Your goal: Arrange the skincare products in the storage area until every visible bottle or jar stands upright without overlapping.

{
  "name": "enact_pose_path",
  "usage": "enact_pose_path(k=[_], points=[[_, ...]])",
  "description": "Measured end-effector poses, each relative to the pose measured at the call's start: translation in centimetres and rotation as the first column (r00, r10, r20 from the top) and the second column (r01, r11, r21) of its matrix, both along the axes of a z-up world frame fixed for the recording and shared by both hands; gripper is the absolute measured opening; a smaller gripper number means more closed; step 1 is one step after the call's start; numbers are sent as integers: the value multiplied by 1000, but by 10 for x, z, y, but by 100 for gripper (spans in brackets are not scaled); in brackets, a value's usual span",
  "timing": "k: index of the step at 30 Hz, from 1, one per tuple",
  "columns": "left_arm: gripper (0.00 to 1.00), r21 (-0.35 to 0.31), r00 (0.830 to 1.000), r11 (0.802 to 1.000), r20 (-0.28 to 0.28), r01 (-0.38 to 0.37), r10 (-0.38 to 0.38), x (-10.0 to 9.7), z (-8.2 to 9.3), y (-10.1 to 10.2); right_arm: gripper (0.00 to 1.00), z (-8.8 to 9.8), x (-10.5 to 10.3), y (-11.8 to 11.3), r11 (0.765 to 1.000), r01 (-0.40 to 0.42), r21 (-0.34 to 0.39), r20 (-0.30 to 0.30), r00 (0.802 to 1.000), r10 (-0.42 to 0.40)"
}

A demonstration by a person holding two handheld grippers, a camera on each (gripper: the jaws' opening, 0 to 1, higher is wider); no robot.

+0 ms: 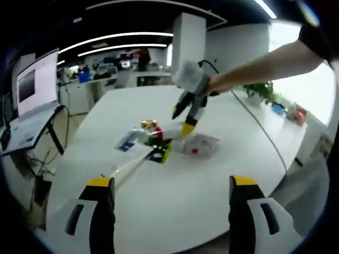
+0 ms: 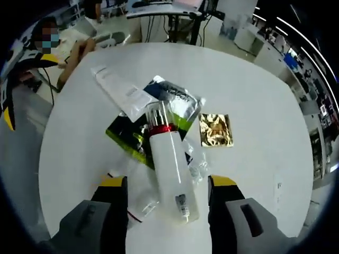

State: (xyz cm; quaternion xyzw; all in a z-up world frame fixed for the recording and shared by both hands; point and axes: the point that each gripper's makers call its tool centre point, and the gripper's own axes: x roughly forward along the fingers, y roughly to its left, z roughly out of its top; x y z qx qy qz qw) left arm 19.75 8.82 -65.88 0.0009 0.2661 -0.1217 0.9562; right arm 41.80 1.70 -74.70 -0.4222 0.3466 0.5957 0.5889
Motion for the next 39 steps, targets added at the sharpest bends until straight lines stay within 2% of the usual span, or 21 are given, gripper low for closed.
enact_pose_path(k=[9,17,25,33,35,36,37,38,39], points=[[81,3,1000,1000,1,-11,11,0,-1,3,56,-18,3,15,1000,-17,-19,-13,1000,17],[81,9,1000,1000,0,-15,15,0,-1,3,51,-19,-1,26,997,-69,-20,-8,998,68],[80,8,1000,1000,-1,-22,22,0,-2,4,49,-21,3,29,998,-66,-5,-31,997,66],[80,10,1000,1000,-8,-28,28,0,-3,5,47,-24,-3,32,991,-133,13,-42,990,133],[80,9,999,999,-9,-31,31,0,-4,6,46,-24,-2,35,985,-168,38,-27,985,169],[80,8,999,999,-10,-32,32,0,-4,6,41,-22,-3,37,979,-192,63,-9,981,193],[80,6,999,999,-9,-34,34,0,-4,7,36,-22,-2,37,978,-199,66,8,980,199],[79,6,999,999,-8,-36,36,0,-4,7,31,-21,6,37,982,-182,57,54,982,179],[79,5,999,999,-8,-38,38,0,-4,7,31,-23,5,37,983,-176,45,49,984,174]])
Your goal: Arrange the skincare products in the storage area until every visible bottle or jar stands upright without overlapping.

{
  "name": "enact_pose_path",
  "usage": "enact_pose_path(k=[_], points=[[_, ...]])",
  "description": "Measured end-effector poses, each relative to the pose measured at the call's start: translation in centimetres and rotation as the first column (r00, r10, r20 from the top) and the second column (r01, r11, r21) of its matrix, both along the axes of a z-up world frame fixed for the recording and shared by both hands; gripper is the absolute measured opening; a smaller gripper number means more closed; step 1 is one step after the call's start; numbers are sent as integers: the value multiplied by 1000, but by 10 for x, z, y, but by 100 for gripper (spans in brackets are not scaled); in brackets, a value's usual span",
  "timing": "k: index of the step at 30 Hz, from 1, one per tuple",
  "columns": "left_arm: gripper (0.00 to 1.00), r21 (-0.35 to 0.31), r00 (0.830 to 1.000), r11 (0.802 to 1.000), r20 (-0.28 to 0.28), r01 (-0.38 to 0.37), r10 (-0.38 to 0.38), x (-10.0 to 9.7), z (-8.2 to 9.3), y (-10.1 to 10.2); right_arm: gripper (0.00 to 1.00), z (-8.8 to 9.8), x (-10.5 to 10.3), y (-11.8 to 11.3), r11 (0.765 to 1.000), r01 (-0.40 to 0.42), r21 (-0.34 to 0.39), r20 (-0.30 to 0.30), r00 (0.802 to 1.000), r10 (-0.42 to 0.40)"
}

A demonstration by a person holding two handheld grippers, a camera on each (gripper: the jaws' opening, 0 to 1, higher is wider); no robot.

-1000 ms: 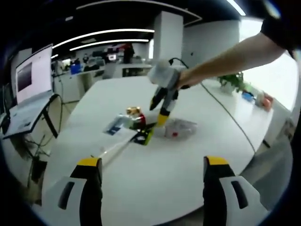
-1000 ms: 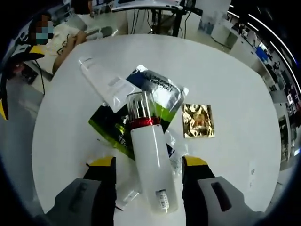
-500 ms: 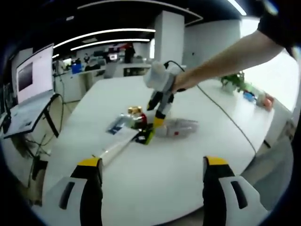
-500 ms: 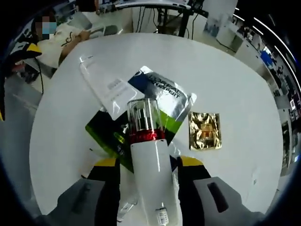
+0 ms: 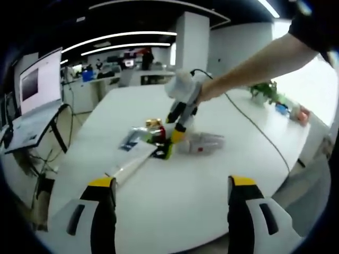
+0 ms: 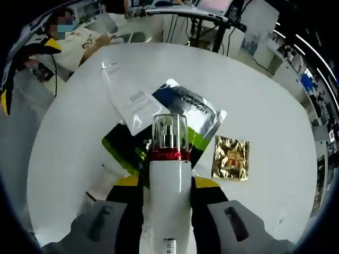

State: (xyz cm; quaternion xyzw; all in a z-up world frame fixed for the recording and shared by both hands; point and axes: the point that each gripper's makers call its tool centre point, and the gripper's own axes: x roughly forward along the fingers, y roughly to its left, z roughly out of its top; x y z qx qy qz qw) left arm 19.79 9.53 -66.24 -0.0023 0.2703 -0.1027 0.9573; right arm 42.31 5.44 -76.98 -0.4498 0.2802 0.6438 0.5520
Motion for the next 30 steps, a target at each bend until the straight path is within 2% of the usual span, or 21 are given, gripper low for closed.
enact_pose_path(k=[1,8,10,17,21,24,30], points=[[79,-1,1000,1000,-1,-2,2,0,0,0,31,1,-2,-1,999,34,-11,-24,999,-34],[79,-17,1000,1000,1,-23,23,0,2,3,30,5,-1,2,1000,13,4,1,1000,-13],[78,-16,1000,999,2,-30,30,0,2,5,29,7,-2,0,1000,-3,26,31,1000,2],[77,-22,999,999,5,-42,43,0,2,7,29,13,-2,-1,998,42,57,101,994,-47],[77,-21,999,999,5,-41,41,0,2,7,29,28,0,-3,994,53,93,139,988,-65],[77,-23,999,999,5,-41,41,0,2,7,28,37,6,-4,985,99,143,138,983,-119],[76,-26,999,999,3,-39,39,0,2,7,28,62,12,-18,949,207,237,111,965,-238]])
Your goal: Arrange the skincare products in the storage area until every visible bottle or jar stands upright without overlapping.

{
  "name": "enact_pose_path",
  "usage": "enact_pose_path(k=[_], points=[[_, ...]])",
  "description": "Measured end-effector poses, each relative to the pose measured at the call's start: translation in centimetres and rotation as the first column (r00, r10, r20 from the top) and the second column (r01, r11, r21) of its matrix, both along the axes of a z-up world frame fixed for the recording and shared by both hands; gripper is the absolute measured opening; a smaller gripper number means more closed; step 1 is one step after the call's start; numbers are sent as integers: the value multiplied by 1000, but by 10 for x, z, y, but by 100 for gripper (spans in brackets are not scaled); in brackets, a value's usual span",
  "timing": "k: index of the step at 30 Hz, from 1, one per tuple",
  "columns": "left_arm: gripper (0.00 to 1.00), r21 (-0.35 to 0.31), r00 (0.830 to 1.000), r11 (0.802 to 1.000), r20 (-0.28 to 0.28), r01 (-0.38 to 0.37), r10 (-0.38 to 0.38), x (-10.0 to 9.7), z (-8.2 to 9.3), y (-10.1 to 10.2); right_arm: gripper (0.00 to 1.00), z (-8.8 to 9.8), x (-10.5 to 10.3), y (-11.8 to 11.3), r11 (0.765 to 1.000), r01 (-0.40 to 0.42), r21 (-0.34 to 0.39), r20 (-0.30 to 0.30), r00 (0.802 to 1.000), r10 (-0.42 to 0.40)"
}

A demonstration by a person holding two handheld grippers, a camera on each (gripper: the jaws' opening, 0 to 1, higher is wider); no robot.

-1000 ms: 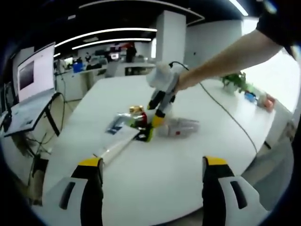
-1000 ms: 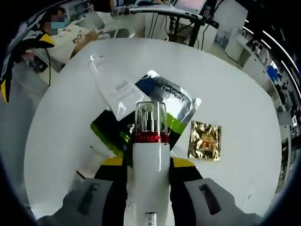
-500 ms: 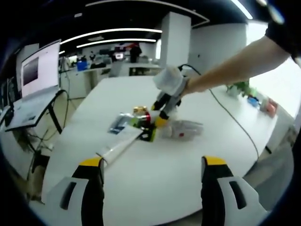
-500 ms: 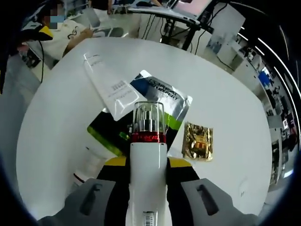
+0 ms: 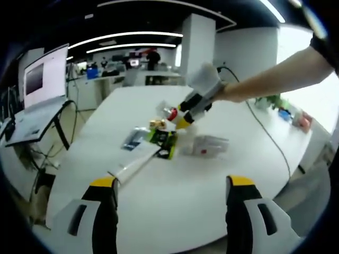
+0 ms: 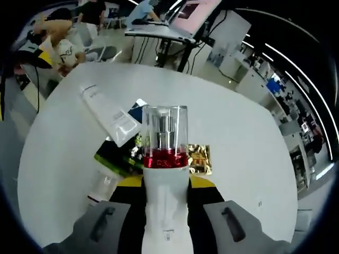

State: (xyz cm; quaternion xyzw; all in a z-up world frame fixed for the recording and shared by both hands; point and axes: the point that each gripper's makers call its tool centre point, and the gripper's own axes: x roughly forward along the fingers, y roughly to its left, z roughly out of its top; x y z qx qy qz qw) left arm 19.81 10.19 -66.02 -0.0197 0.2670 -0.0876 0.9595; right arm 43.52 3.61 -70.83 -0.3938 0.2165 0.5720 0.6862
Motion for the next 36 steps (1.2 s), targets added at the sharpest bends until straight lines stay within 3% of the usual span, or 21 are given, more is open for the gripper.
enact_pose_path(k=[8,18,27,31,36], points=[[75,10,1000,1000,5,-5,5,1,1,2,28,28,4,-25,982,124,144,-27,992,-122],[75,17,1000,1000,12,-20,20,3,2,6,28,60,-14,-58,956,172,236,0,984,-177],[75,63,999,998,41,7,-10,6,13,1,28,113,-66,-64,910,179,374,4,981,-195],[75,45,998,999,61,4,-7,9,24,-1,28,137,-90,-60,867,199,457,-31,978,-208],[76,11,993,1000,114,21,-23,14,49,-11,28,143,-116,-58,880,171,443,15,980,-198]])
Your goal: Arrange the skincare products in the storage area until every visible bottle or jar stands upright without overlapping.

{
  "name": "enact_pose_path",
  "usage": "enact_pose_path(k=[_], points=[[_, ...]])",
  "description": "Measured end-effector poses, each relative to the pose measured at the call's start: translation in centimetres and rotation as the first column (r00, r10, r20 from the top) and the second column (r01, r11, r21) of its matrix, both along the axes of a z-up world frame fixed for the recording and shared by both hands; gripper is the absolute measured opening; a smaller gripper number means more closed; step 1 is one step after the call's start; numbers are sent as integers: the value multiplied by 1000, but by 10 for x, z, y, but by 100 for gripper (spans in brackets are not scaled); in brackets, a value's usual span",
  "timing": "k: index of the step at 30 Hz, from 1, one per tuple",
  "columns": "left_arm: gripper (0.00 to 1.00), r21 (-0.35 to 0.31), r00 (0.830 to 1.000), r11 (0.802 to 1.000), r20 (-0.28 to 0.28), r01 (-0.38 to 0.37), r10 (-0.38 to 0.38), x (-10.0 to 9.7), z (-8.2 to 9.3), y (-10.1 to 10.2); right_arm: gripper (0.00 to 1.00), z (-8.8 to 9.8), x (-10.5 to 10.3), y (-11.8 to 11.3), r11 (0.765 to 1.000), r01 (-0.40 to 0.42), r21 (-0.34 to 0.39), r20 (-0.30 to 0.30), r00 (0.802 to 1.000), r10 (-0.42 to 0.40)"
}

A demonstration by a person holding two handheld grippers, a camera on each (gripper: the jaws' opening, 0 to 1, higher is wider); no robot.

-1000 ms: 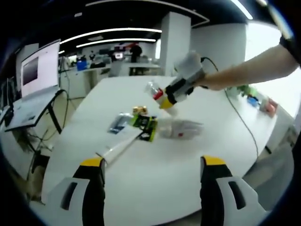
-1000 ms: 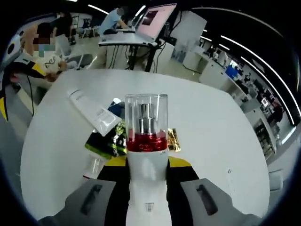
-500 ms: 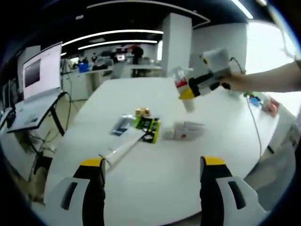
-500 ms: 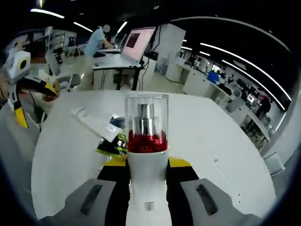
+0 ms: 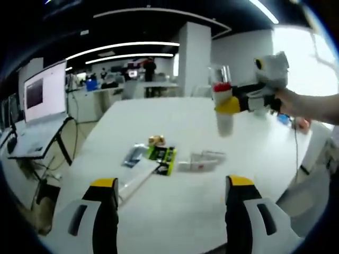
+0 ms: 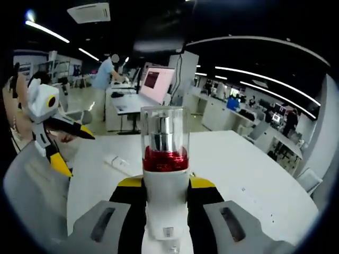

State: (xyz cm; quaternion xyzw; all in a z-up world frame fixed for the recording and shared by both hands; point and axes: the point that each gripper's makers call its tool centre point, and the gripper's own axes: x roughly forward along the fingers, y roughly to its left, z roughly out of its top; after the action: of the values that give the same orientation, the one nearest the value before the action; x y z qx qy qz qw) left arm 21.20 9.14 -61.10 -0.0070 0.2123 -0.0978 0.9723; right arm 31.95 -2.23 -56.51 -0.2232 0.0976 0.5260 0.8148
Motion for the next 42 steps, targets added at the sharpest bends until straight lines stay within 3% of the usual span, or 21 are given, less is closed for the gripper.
enact_pose_path(k=[5,11,15,18,21,24,27,30,36,41,42], points=[[77,-40,997,998,72,41,-38,5,33,-16,28,7,-26,2,1000,-4,13,28,1000,3],[77,-90,991,992,101,92,-83,4,54,-38,28,10,-46,3,999,15,42,39,999,-17],[71,-158,987,979,110,131,-115,2,66,-56,28,12,-62,-1,996,47,77,26,998,-49],[66,-118,977,975,125,186,-171,0,71,-73,28,11,-74,-2,994,63,92,18,998,-64],[62,-163,969,961,141,224,-202,-2,79,-87,28,9,-85,-3,995,75,67,48,996,-78],[56,-174,955,947,169,271,-242,-6,90,-101,28,11,-95,-5,992,94,88,41,994,-98],[46,-176,945,936,182,304,-273,-8,94,-111,28,15,-104,-4,987,117,113,40,992,-122],[43,-204,939,924,192,323,-285,-8,97,-118,28,20,-110,-1,984,125,127,42,990,-131],[39,-204,930,916,201,346,-307,-8,99,-126,28,28,-117,0,978,136,158,37,989,-143],[25,-214,931,915,211,342,-299,-9,101,-126,28,32,-117,-3,970,160,182,13,986,-165],[24,-211,923,910,226,358,-311,-8,103,-128,28,32,-117,-3,968,166,189,5,985,-170]])
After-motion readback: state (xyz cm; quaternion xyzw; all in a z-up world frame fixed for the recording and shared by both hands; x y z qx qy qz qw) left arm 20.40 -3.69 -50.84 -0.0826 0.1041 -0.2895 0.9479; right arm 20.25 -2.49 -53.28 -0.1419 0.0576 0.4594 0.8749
